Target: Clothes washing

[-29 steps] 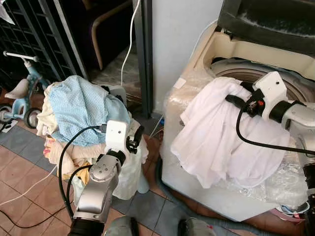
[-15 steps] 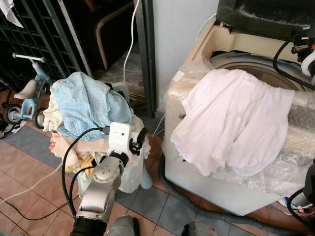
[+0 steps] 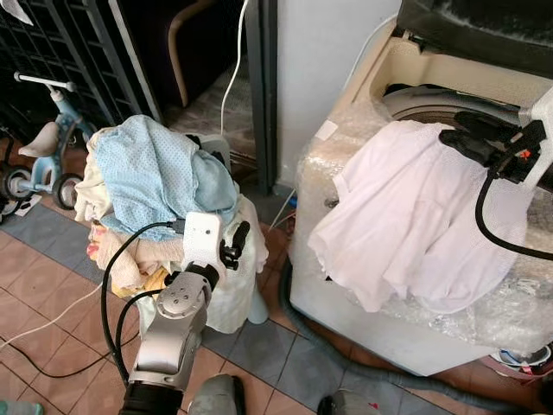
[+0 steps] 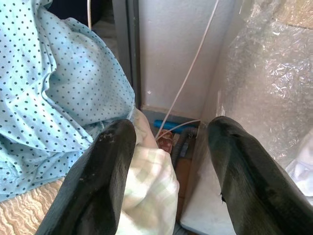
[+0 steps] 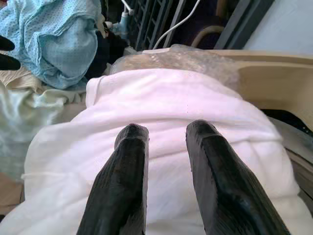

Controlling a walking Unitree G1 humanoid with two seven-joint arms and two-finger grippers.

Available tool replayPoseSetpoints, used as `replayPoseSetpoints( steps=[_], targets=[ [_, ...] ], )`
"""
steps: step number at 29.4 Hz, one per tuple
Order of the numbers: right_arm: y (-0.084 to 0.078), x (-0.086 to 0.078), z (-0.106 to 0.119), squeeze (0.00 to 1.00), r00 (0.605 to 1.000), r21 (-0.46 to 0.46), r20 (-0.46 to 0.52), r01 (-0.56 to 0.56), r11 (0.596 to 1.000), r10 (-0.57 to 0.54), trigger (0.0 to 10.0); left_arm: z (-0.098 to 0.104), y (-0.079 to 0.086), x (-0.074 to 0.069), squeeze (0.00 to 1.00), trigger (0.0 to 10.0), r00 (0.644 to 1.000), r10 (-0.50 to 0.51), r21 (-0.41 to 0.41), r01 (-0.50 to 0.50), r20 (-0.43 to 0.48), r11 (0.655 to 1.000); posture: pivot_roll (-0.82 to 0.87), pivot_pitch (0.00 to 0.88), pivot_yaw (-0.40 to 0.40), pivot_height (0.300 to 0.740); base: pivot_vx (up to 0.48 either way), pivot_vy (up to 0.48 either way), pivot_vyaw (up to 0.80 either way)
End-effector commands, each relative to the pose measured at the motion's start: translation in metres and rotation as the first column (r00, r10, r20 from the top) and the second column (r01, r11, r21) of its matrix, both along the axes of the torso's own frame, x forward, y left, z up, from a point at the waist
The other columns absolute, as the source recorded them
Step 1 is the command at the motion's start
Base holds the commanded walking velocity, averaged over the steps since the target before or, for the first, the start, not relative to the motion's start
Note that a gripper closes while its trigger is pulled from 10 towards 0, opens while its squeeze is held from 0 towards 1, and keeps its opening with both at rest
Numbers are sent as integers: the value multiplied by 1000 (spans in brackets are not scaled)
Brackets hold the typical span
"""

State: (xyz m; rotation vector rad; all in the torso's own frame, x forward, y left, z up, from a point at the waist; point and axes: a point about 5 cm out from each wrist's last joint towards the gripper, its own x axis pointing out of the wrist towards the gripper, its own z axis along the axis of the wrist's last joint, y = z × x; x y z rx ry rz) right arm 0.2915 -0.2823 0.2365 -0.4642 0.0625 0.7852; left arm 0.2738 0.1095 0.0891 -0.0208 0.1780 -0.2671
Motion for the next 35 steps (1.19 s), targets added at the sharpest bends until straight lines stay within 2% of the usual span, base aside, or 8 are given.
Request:
replayPoseSetpoints(
  steps=[1, 7, 13, 15, 16, 21, 25, 35],
  targets=[
    [5, -12, 0, 0, 996, -25, -46, -74, 997, 73, 10000, -1, -2, 0, 0, 10000, 1000, -16, 4, 16, -7, 1000, -121, 82, 43, 740, 0, 0, 0],
    [9, -21, -26, 0, 998, -141, -33, -57, 988, 53, 10000, -1, -1, 1, 0, 10000, 1000, -13, 4, 13, -8, 1000, -126, 77, 47, 740, 0, 0, 0],
    [20, -12, -55, 0, 996, -249, 73, 70, 966, -54, 10000, -1, -3, 5, 0, 10000, 999, -34, 11, 34, -2, 999, -140, 70, 62, 740, 0, 0, 0],
    [20, -7, -58, 0, 990, -222, 87, 132, 966, -115, 10000, -1, -3, 5, 0, 10000, 999, -37, 11, 37, -2, 999, -143, 68, 65, 740, 0, 0, 0],
    [23, -7, -62, 0, 989, -214, 89, 136, 967, -120, 0, -1, -4, 6, 0, 10000, 999, -38, 11, 38, 0, 999, -139, 64, 64, 740, 0, 0, 0],
    [32, -2, -74, 0, 972, -239, 154, 209, 948, -175, 0, 0, -4, 6, 0, 10000, 999, -38, 14, 38, 4, 999, -127, 60, 59, 740, 0, 0, 0],
    [28, 12, -70, 0, 911, -124, 203, 389, 913, -360, 0, 0, -1, 4, 0, 10000, 1000, -21, 13, 20, 6, 1000, -115, 60, 56, 740, 0, 0, 0],
    [26, 17, -64, 0, 833, 32, 200, 521, 853, -516, 0, -1, -2, 4, 0, 10000, 1000, -17, 12, 17, 3, 1000, -121, 61, 46, 740, 0, 0, 0]
  ],
)
